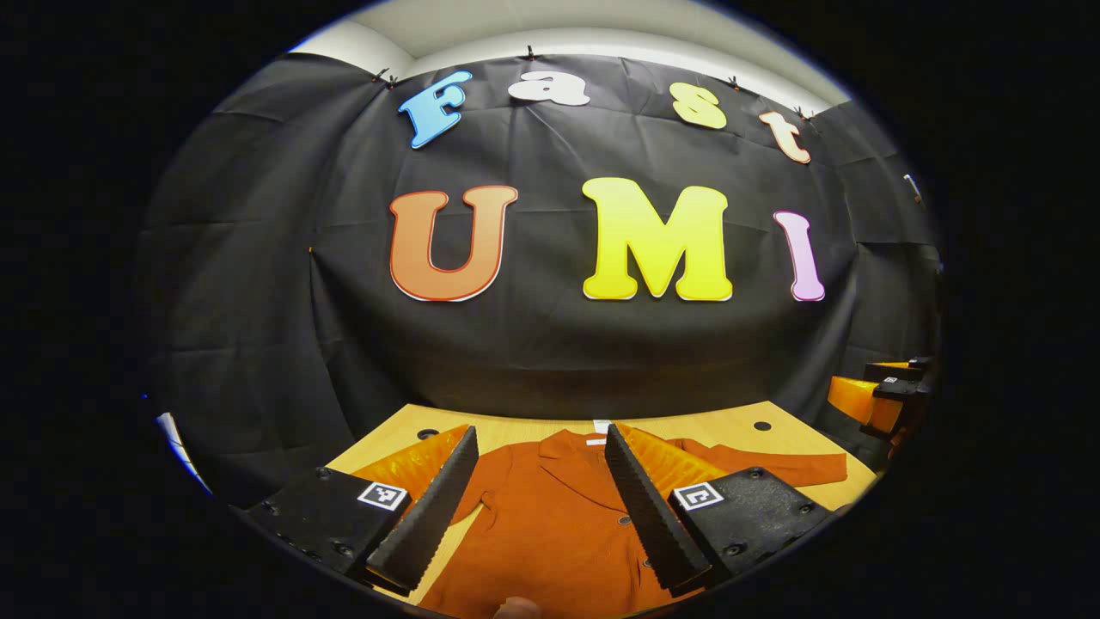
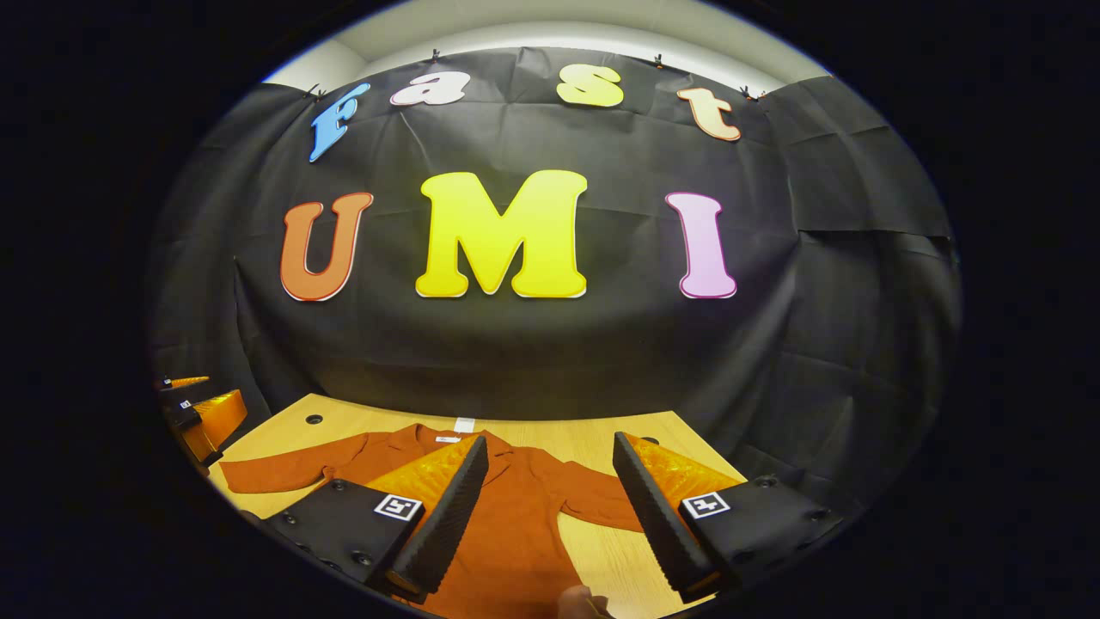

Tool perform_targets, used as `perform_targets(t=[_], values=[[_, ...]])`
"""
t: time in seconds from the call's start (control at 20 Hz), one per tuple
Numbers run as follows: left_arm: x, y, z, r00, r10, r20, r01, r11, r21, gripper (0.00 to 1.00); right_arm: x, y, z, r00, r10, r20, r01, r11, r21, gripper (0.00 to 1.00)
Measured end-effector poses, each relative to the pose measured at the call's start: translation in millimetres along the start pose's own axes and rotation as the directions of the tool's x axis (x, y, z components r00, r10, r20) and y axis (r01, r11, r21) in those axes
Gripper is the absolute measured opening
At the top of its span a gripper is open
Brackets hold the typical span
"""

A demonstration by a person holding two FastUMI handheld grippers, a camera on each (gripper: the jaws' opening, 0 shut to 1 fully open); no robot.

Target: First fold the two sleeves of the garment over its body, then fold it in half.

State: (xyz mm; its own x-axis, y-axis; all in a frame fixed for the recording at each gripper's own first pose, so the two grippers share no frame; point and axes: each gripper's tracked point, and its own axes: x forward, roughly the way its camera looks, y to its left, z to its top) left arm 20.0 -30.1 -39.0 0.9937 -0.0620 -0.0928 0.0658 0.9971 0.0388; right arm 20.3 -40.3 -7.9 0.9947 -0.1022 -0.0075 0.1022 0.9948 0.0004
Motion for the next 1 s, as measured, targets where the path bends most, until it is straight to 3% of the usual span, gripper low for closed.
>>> perform_targets(t=[0.15,0.25,0.3,0.35,0.55,0.7,0.85,1.0], values=[[-1,-3,-4,1.0,0.007,-0.014,-0.008,1.0,-0.003,0.96,10,-27,1,0.999,-0.049,-0.013,0.05,0.999,0.02,0.94],[-2,-6,-9,1.0,0.011,-0.027,-0.011,1.0,-0.002,0.88,19,-51,2,0.995,-0.095,-0.014,0.095,0.995,0.032,0.94],[-4,-7,-12,0.999,0.013,-0.033,-0.013,1.0,0.001,0.88,24,-64,2,0.993,-0.118,-0.013,0.118,0.992,0.036,0.94],[-5,-8,-16,0.999,0.018,-0.043,-0.018,1.0,0.004,0.96,28,-77,0,0.99,-0.138,-0.016,0.139,0.99,0.039,0.94],[-7,-13,-32,0.994,0.038,-0.1,-0.037,0.999,0.009,0.96,48,-143,-32,0.968,-0.238,-0.082,0.243,0.969,0.05,0.94],[-11,-18,-44,0.988,0.057,-0.142,-0.056,0.998,0.011,0.96,61,-195,-71,0.937,-0.302,-0.177,0.314,0.949,0.042,0.94],[-16,-24,-55,0.98,0.078,-0.183,-0.075,0.997,0.019,0.96,76,-238,-110,0.906,-0.317,-0.28,0.342,0.939,0.046,0.94],[-24,-32,-66,0.972,0.092,-0.215,-0.088,0.996,0.028,0.97,88,-280,-156,0.851,-0.328,-0.411,0.379,0.924,0.047,0.94]])
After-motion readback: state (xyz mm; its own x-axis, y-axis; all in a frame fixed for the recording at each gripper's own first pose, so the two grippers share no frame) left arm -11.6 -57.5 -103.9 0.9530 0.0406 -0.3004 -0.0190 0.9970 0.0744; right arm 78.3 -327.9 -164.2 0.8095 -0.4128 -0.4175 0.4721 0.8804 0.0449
